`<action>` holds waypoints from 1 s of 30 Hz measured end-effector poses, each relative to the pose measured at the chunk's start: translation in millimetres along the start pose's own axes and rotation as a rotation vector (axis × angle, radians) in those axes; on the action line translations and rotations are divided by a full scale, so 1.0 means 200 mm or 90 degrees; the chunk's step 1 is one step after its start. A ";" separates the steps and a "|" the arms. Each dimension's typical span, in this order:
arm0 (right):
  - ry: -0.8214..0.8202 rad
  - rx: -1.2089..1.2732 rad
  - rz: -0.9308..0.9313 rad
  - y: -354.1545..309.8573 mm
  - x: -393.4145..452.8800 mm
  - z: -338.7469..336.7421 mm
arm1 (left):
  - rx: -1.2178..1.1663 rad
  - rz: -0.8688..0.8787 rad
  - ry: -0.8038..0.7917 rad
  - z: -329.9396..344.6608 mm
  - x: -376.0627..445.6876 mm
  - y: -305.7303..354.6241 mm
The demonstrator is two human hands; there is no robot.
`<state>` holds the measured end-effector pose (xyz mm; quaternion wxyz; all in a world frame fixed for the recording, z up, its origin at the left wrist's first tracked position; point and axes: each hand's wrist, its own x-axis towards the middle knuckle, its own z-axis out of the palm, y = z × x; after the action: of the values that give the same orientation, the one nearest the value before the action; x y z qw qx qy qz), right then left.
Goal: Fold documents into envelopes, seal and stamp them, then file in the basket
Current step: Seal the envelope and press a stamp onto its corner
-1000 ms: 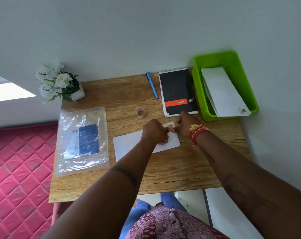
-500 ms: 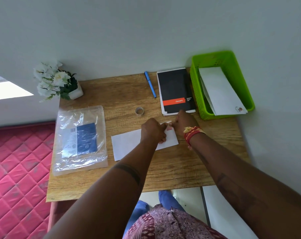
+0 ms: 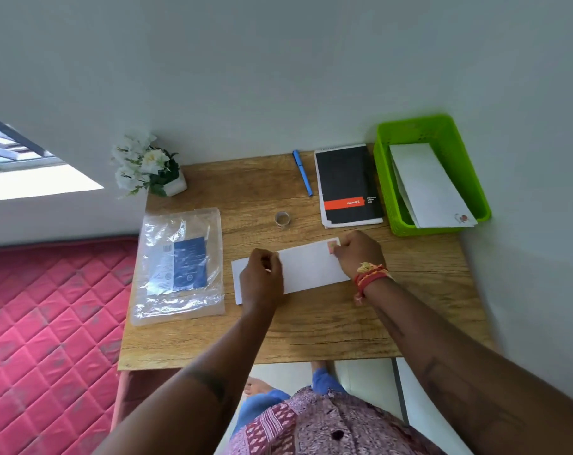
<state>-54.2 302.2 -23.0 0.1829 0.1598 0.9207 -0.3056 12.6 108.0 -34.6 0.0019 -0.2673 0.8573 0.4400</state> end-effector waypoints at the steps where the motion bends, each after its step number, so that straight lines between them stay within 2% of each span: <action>1: -0.001 -0.002 -0.002 -0.01 -0.01 0.00 | 0.007 -0.007 0.047 -0.06 0.00 -0.03; 4: -0.014 0.001 -0.002 -0.05 -0.01 0.02 | 0.024 -0.055 0.119 -0.16 0.00 -0.10; 9: -0.042 0.029 0.062 -0.09 0.00 0.04 | 0.050 -0.195 0.121 -0.18 0.00 -0.13; 15: -0.079 0.093 0.099 -0.08 0.01 0.01 | -0.012 -0.265 0.115 -0.21 0.03 -0.13; 18: -0.100 0.174 0.093 -0.05 0.03 -0.04 | -0.027 -0.294 0.076 -0.24 0.04 -0.16; 23: -0.118 0.355 0.093 0.02 0.01 -0.13 | -0.111 -0.254 0.012 -0.29 0.00 -0.13; 26: -0.092 0.422 0.077 0.03 -0.02 -0.19 | -0.191 -0.229 -0.011 -0.32 0.00 -0.05; 30: -0.046 0.496 0.066 -0.01 -0.06 -0.33 | -0.285 -0.233 -0.133 -0.38 0.03 0.06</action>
<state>-61.2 338.7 32.1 0.1561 0.2525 0.7196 -0.6277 19.6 53.2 19.5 0.1103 -0.3647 0.6718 0.6353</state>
